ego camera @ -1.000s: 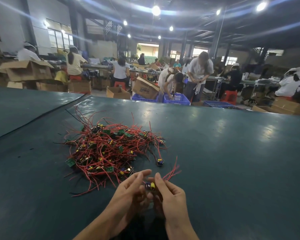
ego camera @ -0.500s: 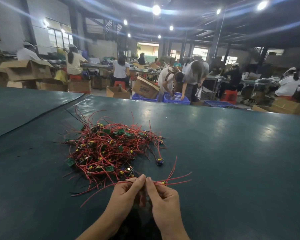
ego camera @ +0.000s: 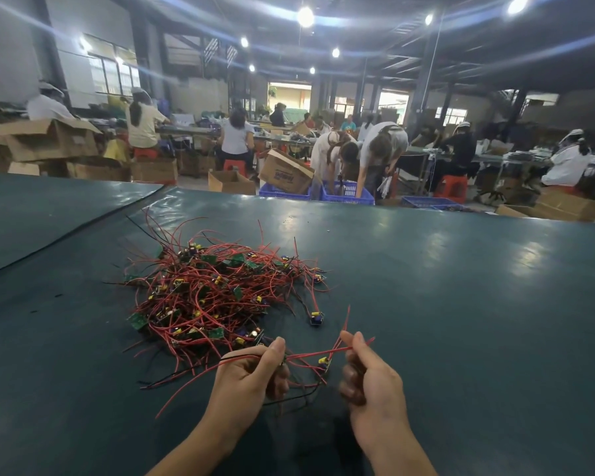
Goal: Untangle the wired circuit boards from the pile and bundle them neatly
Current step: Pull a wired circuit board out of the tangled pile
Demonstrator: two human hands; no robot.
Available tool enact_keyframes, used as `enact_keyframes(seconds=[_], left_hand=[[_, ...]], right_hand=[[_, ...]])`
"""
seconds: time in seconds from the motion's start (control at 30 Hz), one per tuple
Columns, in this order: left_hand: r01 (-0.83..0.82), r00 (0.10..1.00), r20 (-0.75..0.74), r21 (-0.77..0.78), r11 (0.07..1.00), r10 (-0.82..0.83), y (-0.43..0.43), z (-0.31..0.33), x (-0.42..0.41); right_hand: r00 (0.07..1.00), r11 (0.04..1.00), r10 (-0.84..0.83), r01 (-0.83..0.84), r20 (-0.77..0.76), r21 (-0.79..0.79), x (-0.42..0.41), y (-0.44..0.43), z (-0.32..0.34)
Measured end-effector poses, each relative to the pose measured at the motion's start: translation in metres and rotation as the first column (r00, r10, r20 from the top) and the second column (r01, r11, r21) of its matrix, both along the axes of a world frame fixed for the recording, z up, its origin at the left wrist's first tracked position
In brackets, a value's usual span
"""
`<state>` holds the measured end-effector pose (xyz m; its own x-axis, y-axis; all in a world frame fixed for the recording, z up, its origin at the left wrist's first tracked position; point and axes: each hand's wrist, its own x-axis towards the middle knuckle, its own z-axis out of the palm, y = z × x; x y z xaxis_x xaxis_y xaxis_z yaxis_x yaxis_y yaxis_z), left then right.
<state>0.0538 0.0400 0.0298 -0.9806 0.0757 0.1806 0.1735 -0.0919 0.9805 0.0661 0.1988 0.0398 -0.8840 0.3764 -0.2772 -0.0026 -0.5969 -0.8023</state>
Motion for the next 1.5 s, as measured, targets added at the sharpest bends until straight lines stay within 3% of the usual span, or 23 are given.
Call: enact_keyframes(seconds=[0.17,0.27,0.4,0.67,0.77,0.9,0.97,1.07,1.2,1.33,1.5], left_hand=[[0.014,1.0,0.027,0.026,1.0,-0.015,0.004,-0.003,0.003],[-0.018,0.999,0.028,0.038,0.999,0.017,0.004,-0.003,0.002],[-0.057,0.998,-0.006,-0.049,0.997,0.057,0.0,-0.005,-0.001],[0.027,0.958,-0.269,-0.262,0.965,-0.1,0.001,-0.004,0.006],[0.009,0.898,-0.395,-0.424,0.906,-0.193,-0.006,-0.01,0.003],[-0.23,0.802,-0.549,-0.647,0.727,-0.236,-0.018,-0.017,-0.006],[-0.308,0.776,-0.579,-0.695,0.649,-0.252,-0.02,-0.018,-0.008],[-0.321,0.795,-0.553,-0.733,0.6,-0.25,-0.019,-0.025,-0.01],[-0.288,0.829,-0.509,-0.744,0.604,-0.233,-0.018,-0.03,-0.011],[-0.277,0.839,-0.491,-0.757,0.591,-0.236,-0.017,-0.031,-0.01],[-0.25,0.86,-0.45,-0.782,0.571,-0.24,-0.018,-0.031,-0.01]], right_hand=[[0.999,0.997,-0.037,0.035,0.021,0.067,0.002,-0.009,0.0],[0.995,0.986,0.094,-0.098,0.038,0.138,0.007,-0.023,0.003],[0.972,0.907,0.233,-0.217,-0.002,0.361,0.016,-0.049,0.005],[0.993,0.963,0.121,-0.116,-0.004,0.244,0.016,-0.049,0.006],[1.0,0.987,0.028,-0.026,-0.01,0.159,0.011,-0.037,0.009],[0.994,0.993,-0.109,0.111,-0.031,0.04,0.005,-0.005,0.013],[0.987,0.975,-0.16,0.157,0.003,0.158,0.002,0.014,0.011],[0.972,0.873,-0.235,0.2,0.024,0.445,-0.001,0.041,0.002],[0.962,0.761,-0.271,0.196,0.028,0.618,-0.001,0.062,-0.005],[0.958,0.491,-0.28,0.083,0.066,0.867,0.003,0.073,-0.009],[0.91,0.166,-0.393,-0.071,0.132,0.984,0.008,0.078,-0.009]])
